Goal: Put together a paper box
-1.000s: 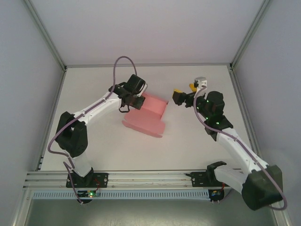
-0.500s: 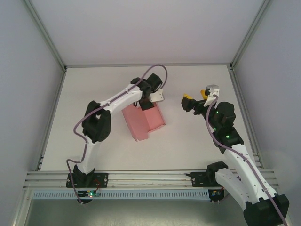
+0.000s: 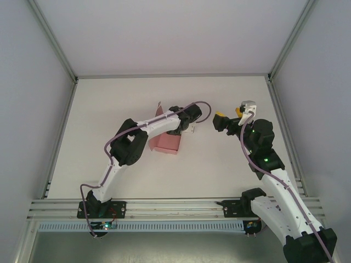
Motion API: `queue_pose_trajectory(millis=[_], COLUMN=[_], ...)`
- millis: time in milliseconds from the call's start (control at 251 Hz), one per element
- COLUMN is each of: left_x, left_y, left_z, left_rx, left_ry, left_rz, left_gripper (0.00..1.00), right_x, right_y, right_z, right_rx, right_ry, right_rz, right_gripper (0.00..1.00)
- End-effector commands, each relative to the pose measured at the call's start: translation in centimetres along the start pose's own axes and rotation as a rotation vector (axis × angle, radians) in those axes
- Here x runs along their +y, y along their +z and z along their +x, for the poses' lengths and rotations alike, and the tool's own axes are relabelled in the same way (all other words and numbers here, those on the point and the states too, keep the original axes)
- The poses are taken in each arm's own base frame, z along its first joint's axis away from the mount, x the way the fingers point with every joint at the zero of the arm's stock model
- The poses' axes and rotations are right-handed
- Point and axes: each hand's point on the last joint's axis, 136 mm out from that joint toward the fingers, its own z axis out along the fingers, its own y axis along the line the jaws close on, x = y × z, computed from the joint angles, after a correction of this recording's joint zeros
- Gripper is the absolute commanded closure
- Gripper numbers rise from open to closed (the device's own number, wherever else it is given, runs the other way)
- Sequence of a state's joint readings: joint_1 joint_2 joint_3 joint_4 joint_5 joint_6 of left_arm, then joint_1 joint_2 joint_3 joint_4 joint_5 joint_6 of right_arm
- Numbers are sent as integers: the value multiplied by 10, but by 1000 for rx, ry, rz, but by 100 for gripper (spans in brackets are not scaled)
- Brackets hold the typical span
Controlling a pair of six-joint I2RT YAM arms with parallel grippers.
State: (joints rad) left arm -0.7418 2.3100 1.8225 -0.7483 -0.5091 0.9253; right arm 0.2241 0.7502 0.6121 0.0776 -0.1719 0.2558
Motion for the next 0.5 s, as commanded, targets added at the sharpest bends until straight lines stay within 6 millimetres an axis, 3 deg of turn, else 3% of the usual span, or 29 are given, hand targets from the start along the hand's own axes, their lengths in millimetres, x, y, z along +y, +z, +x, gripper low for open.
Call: queue_pose_trajectory(millis=[0, 108, 311, 495], left_x=[-10, -23, -21, -34], left_y=[47, 55, 53, 41], left_z=[-31, -36, -50, -46], left_rx=[-67, -86, -170, -187], left_ry=[32, 51, 57, 49], left_rz=[-96, -103, -228, -114], left_gripper=[100, 100, 100, 100], right_x=[-2, -1, 0, 2], right_y=[-3, -4, -3, -7], right_z=[0, -1, -2, -5], right_rx=[-11, -15, -19, -36], right_ry=[-15, -16, -3, -4], right_rz=[2, -3, -12, -15], right_gripper=[2, 2, 2, 2])
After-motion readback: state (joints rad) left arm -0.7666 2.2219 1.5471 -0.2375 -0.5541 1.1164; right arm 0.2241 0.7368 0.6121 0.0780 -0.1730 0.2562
